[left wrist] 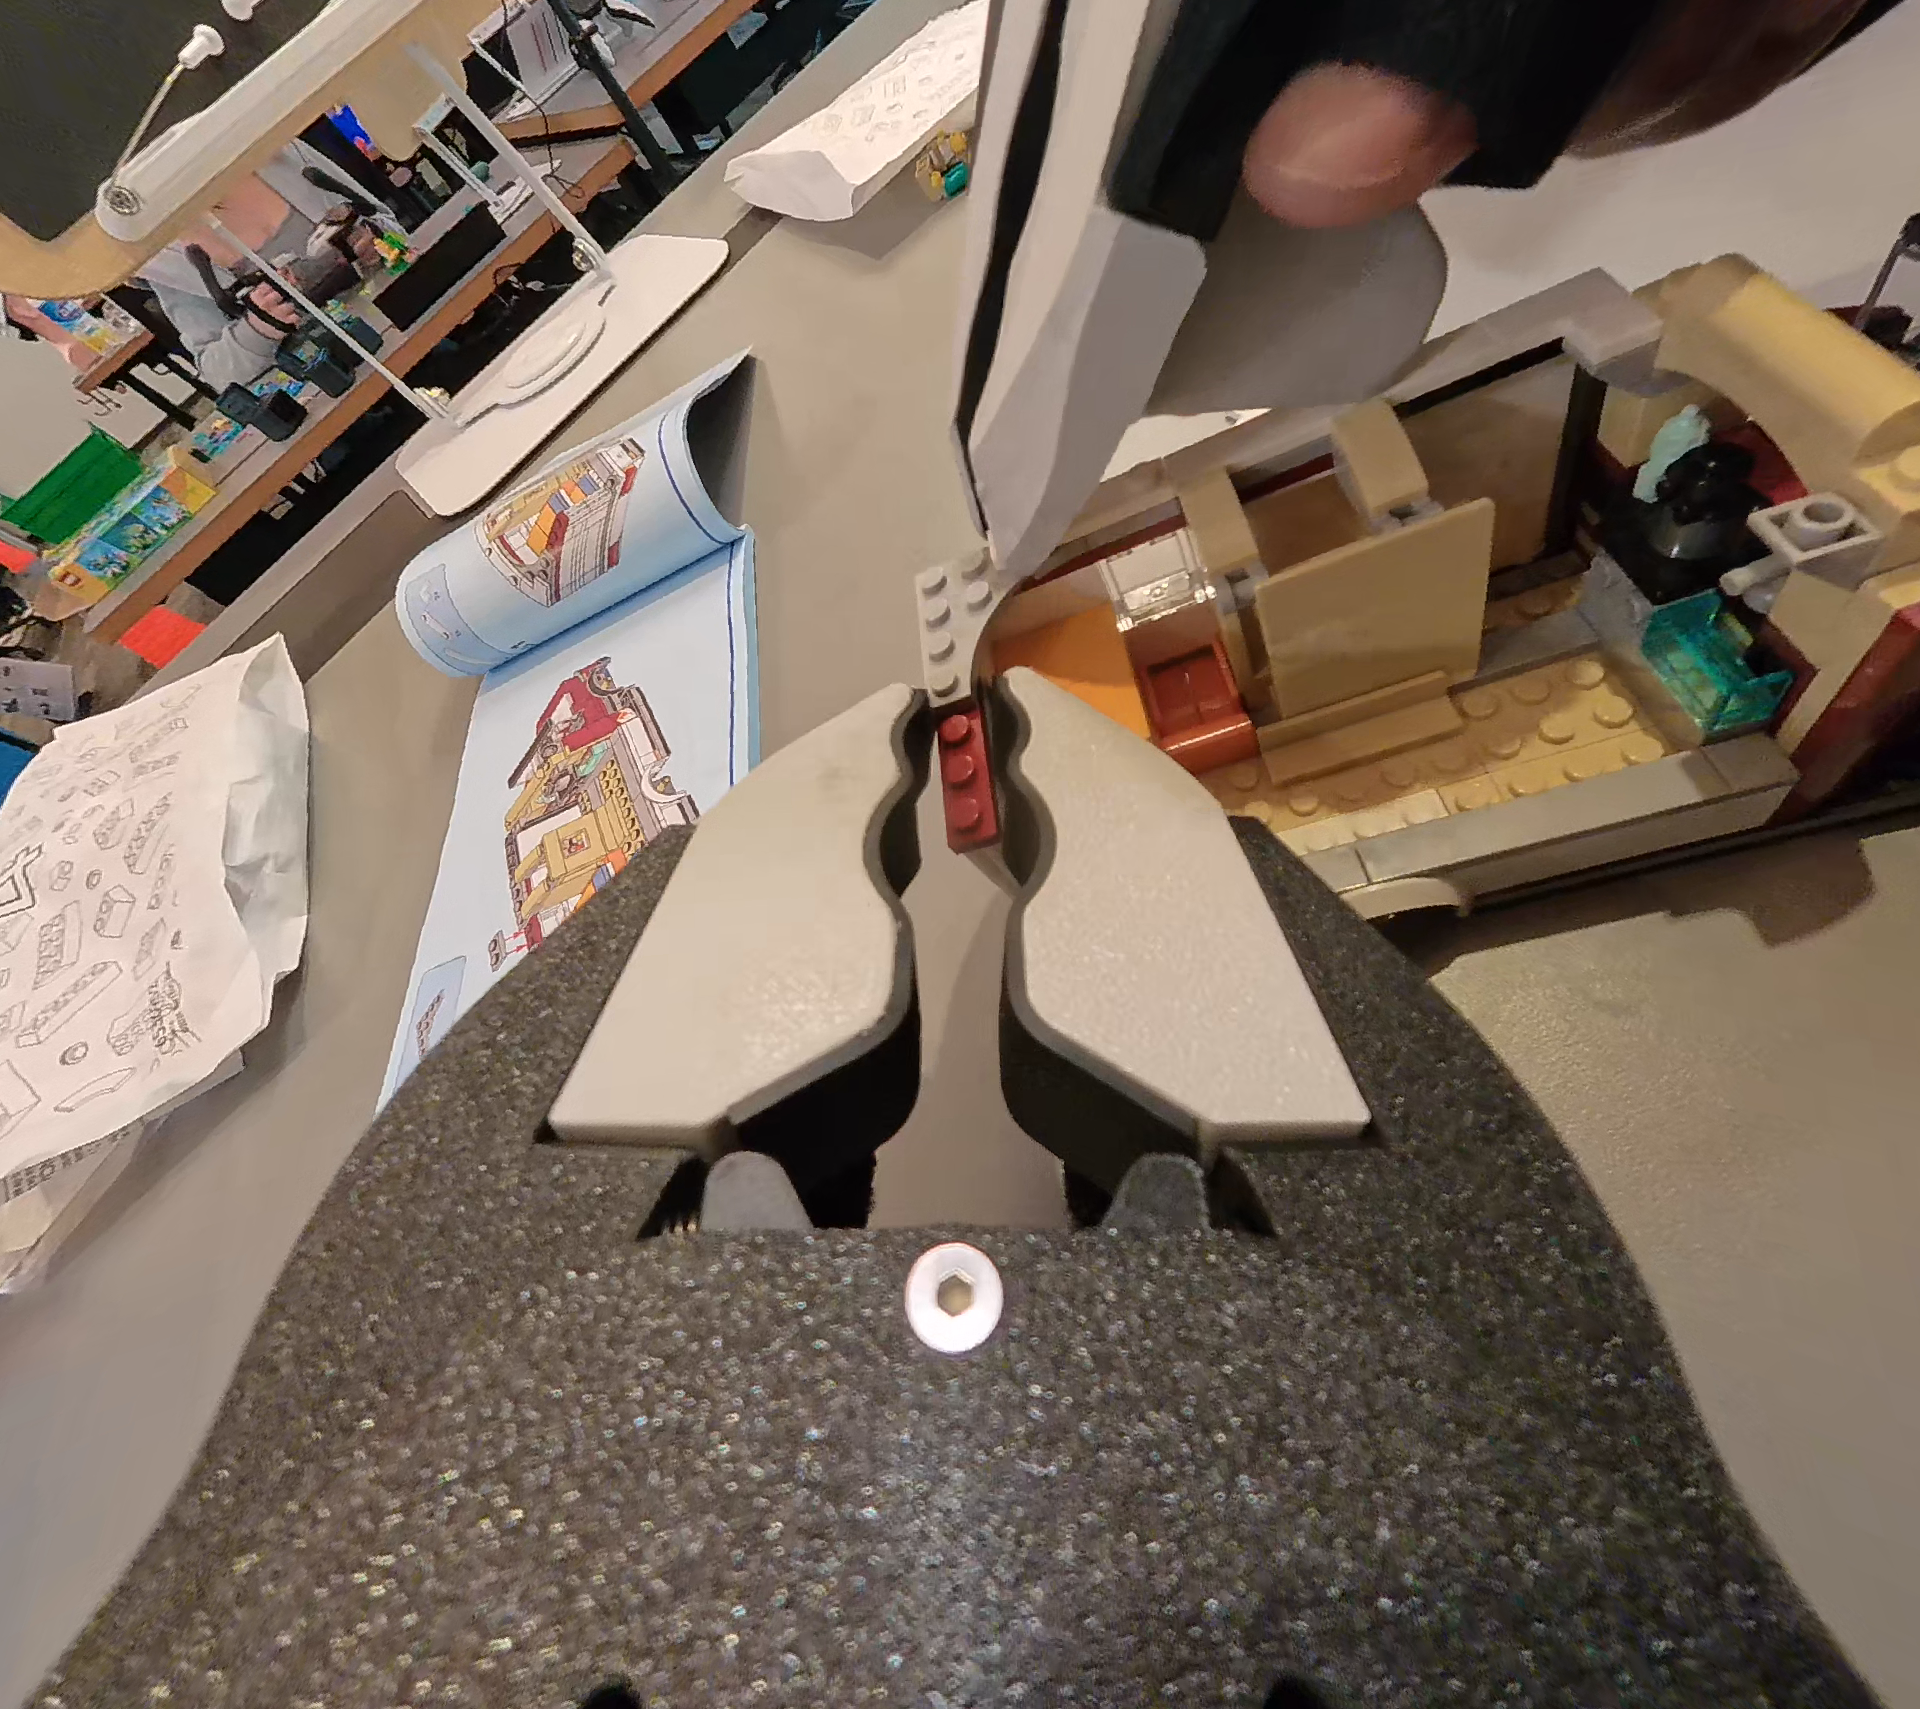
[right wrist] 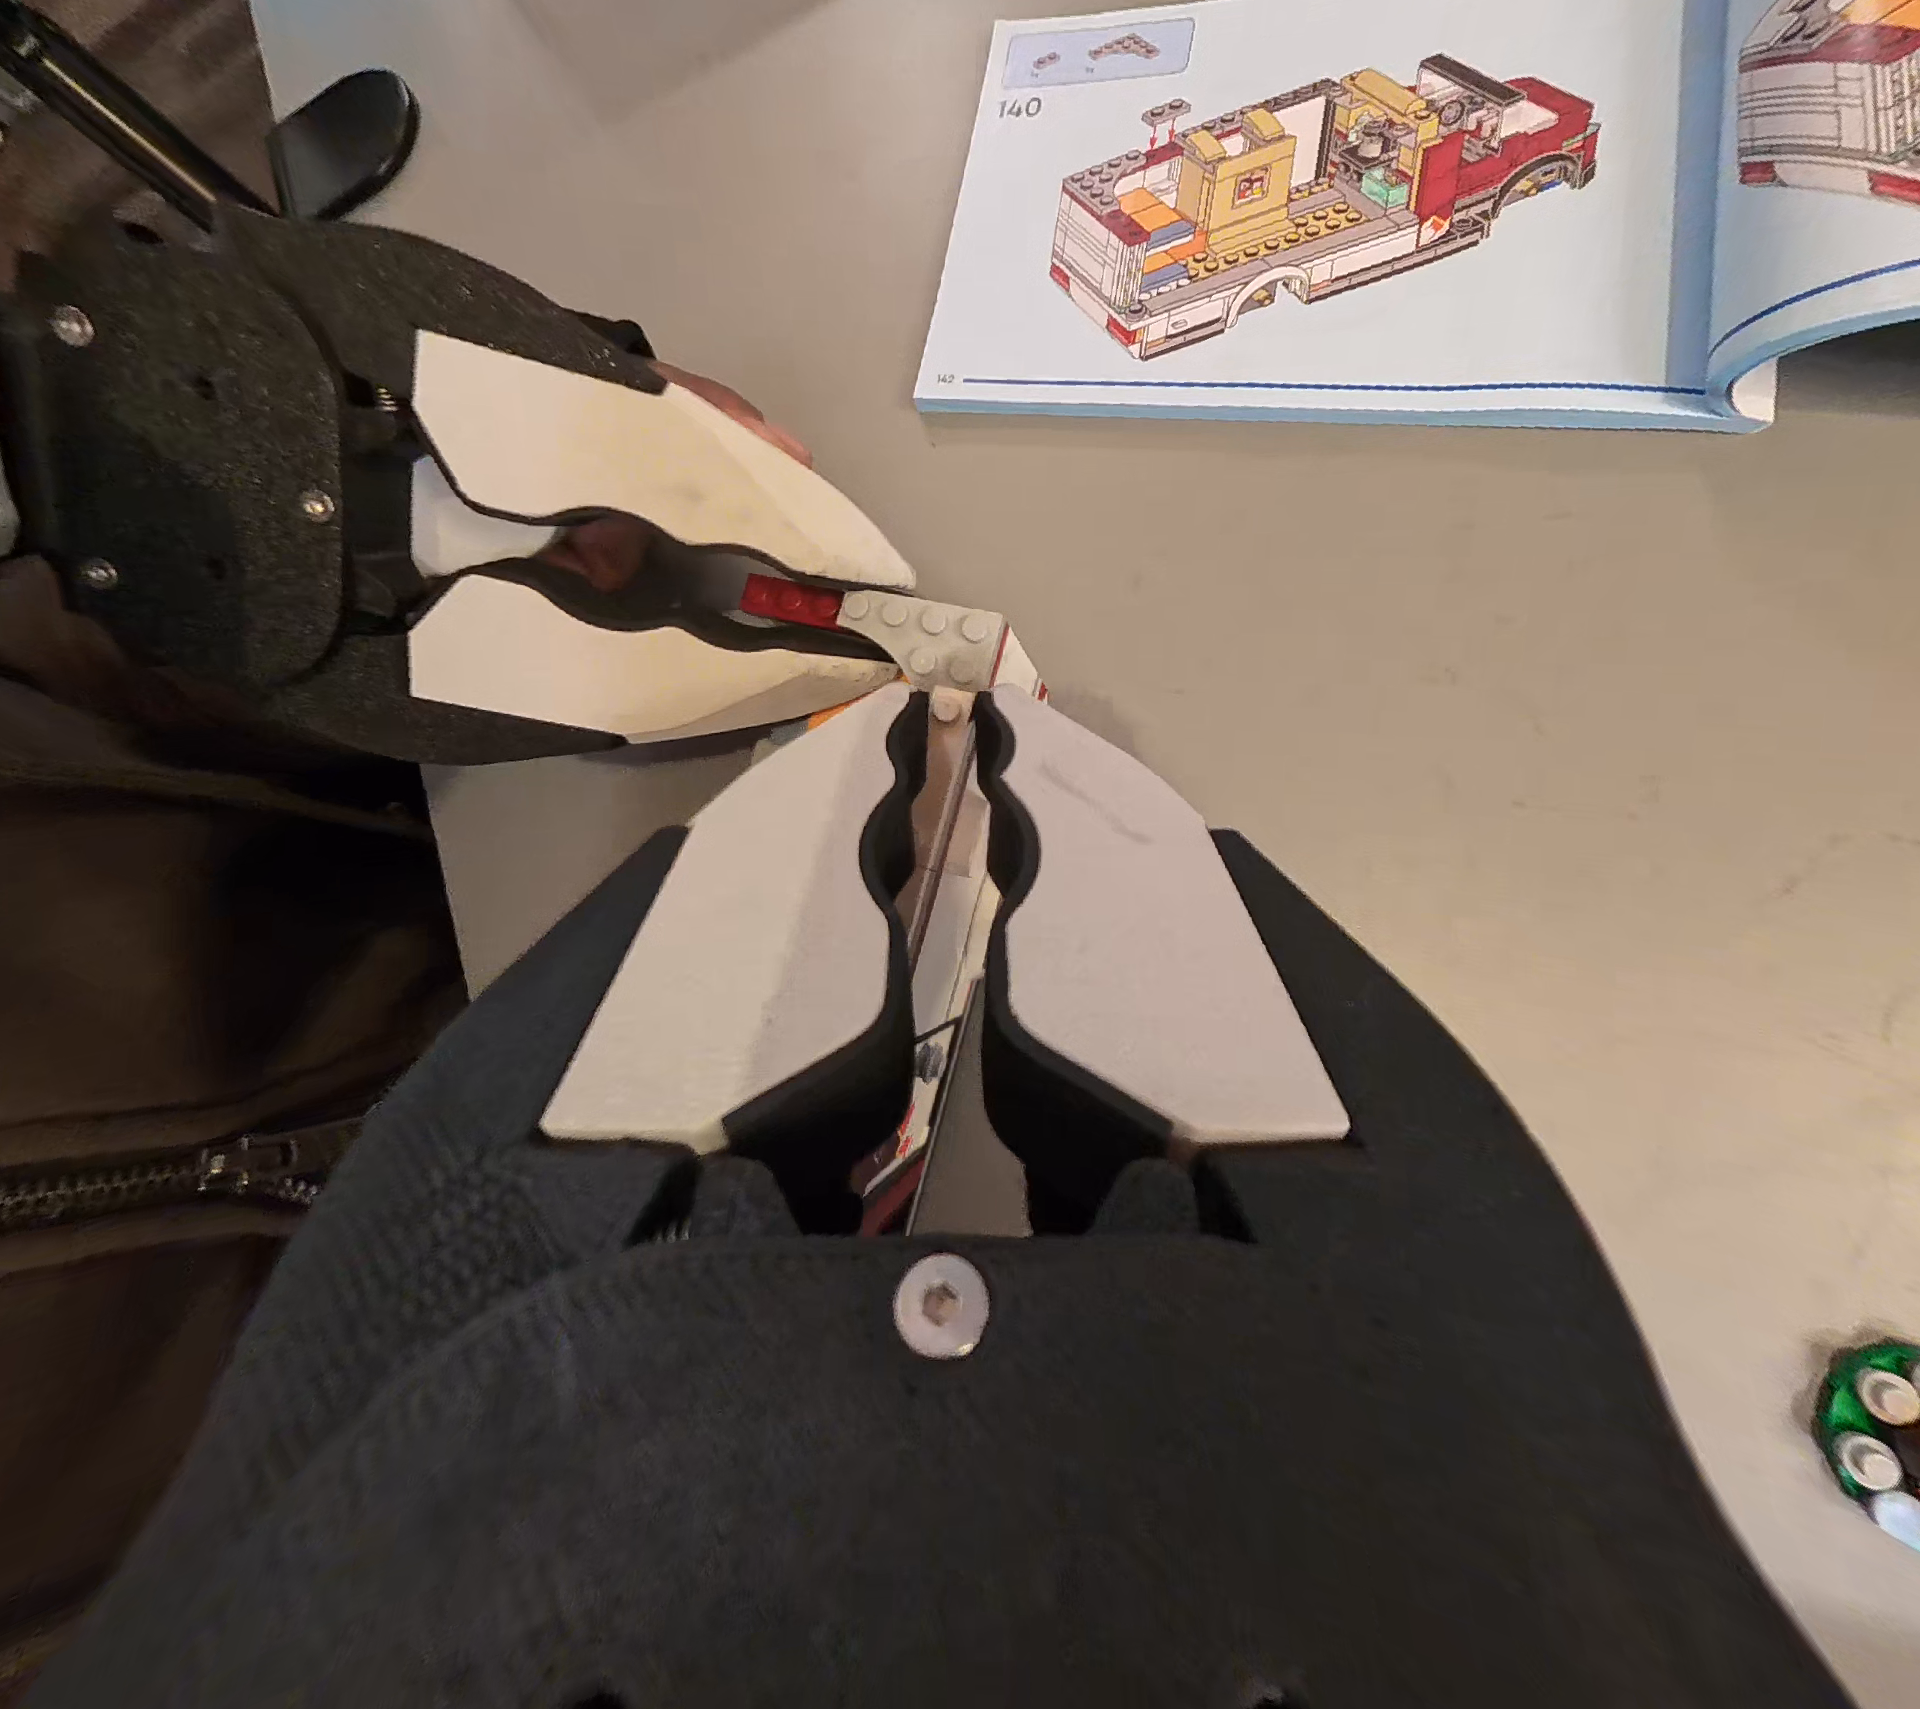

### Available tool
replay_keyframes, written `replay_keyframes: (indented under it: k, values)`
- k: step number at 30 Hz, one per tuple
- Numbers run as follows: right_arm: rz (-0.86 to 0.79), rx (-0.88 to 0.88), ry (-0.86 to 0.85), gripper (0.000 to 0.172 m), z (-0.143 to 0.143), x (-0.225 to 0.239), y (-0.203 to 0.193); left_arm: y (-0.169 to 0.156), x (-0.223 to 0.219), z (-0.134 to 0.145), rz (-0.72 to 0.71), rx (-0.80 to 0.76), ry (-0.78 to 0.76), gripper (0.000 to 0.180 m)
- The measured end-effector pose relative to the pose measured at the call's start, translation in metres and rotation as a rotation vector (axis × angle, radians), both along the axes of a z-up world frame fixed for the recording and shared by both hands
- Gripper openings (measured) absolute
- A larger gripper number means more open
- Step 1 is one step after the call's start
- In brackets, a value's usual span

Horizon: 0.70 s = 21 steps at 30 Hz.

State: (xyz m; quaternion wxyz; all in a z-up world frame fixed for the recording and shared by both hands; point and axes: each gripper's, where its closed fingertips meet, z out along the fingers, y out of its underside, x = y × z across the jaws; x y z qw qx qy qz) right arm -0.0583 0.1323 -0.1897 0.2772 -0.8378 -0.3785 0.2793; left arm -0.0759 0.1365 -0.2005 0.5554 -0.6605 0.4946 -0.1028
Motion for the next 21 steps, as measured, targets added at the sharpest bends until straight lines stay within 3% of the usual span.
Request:
replay_keyframes:
  k: [6,12,15,21]
  values:
    - [0.028,-0.019,-0.021,0.009,-0.001,-0.001,0.000,0.000,0.000,0.000,0.005,0.024,0.009,0.011]
    - [0.041,0.094,-0.041,0.007,0.002,0.000,0.000,0.000,0.000,0.000,0.000,0.021,0.009,0.011]
    - [0.037,0.179,-0.008,0.007,0.008,0.000,0.000,0.001,-0.001,-0.001,0.001,0.014,0.006,0.011]
    - [-0.051,0.178,0.108,0.007,0.019,0.013,0.007,0.002,-0.001,-0.001,0.002,0.009,0.004,0.011]
